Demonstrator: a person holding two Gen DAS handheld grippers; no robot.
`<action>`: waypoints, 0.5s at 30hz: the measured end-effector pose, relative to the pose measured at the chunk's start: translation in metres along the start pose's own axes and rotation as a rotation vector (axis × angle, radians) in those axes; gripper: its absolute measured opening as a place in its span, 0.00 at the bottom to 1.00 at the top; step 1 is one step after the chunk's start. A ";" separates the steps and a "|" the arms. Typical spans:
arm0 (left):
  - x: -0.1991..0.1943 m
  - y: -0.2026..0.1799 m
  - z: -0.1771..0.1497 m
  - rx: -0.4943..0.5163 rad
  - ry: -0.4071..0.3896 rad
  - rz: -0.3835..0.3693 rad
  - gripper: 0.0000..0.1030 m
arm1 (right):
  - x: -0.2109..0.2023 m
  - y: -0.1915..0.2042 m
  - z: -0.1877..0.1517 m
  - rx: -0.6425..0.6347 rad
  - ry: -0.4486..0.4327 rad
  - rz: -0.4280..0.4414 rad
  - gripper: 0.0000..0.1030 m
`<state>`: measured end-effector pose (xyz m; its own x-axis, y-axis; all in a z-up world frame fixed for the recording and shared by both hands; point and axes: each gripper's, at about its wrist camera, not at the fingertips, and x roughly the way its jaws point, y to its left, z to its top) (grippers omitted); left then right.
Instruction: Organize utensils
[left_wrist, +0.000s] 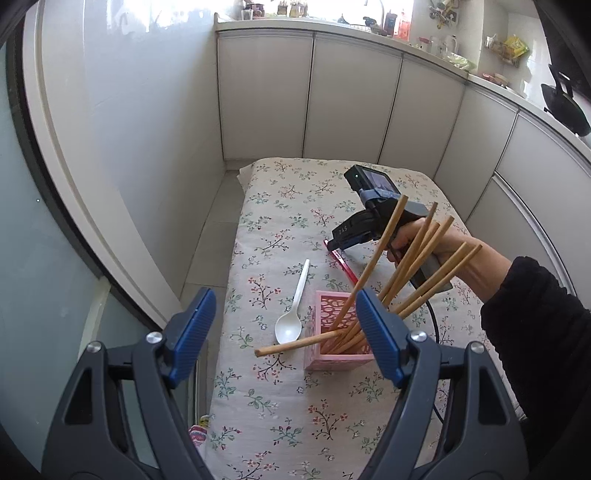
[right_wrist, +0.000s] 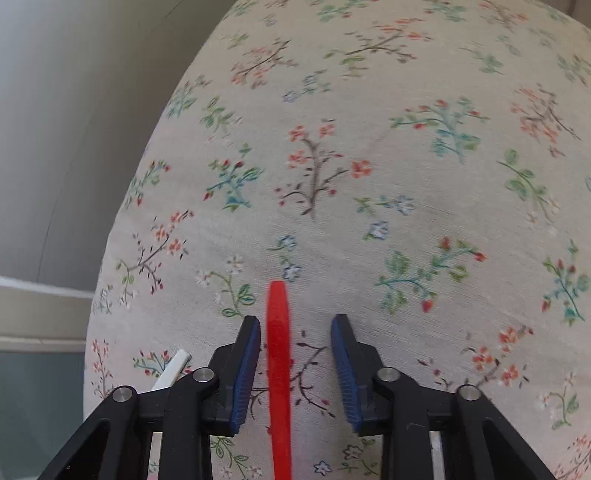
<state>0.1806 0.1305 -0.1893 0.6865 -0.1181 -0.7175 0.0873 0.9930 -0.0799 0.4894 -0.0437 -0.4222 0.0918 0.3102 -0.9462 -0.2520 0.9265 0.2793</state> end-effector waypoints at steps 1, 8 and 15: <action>0.003 0.005 0.004 -0.023 0.010 -0.015 0.76 | 0.001 0.005 0.000 -0.036 -0.014 -0.043 0.09; 0.068 0.021 0.059 -0.150 0.244 -0.146 0.70 | -0.002 0.004 -0.004 -0.086 0.018 -0.061 0.02; 0.186 -0.030 0.095 0.177 0.629 0.007 0.59 | -0.047 -0.032 -0.012 -0.008 -0.047 0.076 0.02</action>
<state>0.3738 0.0781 -0.2547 0.1389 -0.0308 -0.9898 0.2391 0.9710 0.0033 0.4813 -0.0903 -0.3882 0.1176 0.3891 -0.9136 -0.2673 0.8985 0.3483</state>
